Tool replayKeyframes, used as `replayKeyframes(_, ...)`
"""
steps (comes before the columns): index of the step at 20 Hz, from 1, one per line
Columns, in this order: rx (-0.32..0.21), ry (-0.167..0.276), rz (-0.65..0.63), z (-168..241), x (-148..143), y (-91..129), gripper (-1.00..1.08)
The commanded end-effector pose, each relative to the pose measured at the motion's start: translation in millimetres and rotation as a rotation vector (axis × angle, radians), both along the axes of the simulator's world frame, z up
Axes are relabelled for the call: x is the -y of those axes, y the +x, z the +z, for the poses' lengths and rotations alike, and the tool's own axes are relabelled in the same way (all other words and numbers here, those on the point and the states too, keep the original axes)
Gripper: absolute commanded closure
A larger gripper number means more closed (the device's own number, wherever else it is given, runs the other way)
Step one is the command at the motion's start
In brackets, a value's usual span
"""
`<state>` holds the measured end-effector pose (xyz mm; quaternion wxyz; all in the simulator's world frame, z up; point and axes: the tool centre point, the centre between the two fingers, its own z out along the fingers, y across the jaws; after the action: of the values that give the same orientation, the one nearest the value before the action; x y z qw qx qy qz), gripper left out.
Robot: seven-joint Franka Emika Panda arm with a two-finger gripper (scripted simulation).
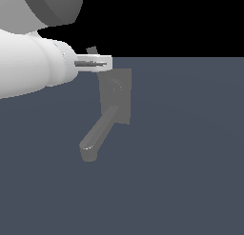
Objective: Turn on the faucet by rotating a designated handle.
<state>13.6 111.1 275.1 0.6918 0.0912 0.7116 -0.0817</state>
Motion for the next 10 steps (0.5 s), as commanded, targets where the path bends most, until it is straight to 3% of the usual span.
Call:
replayKeyframes(1, -0.001, 0.001, -0.003, -1, 0, 1, 1.08)
replayKeyframes(10, 0.011, 0.002, -0.003, 11, 28, -3, 1.08)
